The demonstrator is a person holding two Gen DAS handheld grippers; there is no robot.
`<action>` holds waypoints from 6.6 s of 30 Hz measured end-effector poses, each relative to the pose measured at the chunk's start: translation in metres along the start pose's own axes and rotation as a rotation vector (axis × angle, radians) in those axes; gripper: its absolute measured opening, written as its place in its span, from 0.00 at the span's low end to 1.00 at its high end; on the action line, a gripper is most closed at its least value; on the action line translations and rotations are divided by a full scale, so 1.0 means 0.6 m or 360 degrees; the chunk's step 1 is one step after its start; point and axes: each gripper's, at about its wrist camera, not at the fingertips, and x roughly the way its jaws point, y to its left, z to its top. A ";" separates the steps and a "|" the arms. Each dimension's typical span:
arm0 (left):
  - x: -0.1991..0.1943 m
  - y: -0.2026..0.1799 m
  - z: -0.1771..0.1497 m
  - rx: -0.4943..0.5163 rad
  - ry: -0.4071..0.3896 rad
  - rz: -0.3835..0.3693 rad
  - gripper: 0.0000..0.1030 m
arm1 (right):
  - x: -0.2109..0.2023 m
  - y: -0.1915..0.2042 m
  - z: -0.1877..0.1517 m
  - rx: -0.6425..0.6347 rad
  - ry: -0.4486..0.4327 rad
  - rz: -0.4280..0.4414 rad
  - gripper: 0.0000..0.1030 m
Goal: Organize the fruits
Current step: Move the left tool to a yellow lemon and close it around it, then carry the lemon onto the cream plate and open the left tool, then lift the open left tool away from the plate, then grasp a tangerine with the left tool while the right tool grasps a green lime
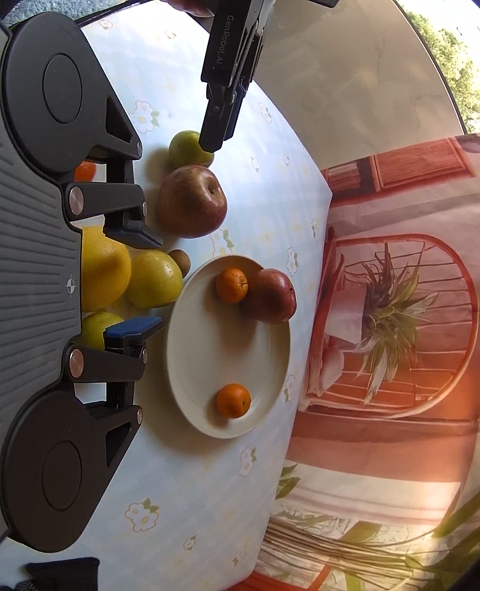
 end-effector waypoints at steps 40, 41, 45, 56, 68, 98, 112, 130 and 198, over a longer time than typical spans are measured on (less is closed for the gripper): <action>0.037 -0.127 -0.078 0.0084 0.0143 -0.0414 0.34 | -0.013 0.059 -0.132 -0.0154 0.0174 0.0164 0.41; 0.040 -0.126 -0.077 0.0075 0.0145 -0.0415 0.34 | -0.013 0.058 -0.131 -0.0154 0.0170 0.0167 0.41; 0.048 -0.119 -0.075 0.0024 0.0152 -0.0444 0.34 | -0.015 0.055 -0.133 -0.0149 0.0147 0.0177 0.41; 0.055 -0.112 -0.071 -0.0015 0.0160 -0.0479 0.35 | -0.016 0.055 -0.131 -0.0139 0.0098 0.0197 0.42; 0.035 -0.116 -0.053 -0.0015 0.0097 -0.0507 0.36 | -0.043 0.047 -0.108 -0.0098 0.0014 0.0217 0.41; 0.166 -0.095 0.210 0.0037 -0.0063 -0.0397 0.35 | 0.132 -0.110 0.158 -0.0224 -0.0020 0.0168 0.41; 0.267 -0.039 0.256 -0.0045 0.0060 -0.0307 0.35 | 0.266 -0.140 0.201 -0.0272 0.0136 0.0135 0.41; 0.227 -0.011 0.254 -0.0145 -0.0017 -0.0155 0.35 | 0.245 -0.117 0.197 -0.0240 0.0146 -0.0012 0.41; -0.020 0.000 -0.060 -0.0180 -0.0131 0.0212 0.37 | 0.032 -0.071 -0.037 0.0275 -0.0014 -0.0133 0.41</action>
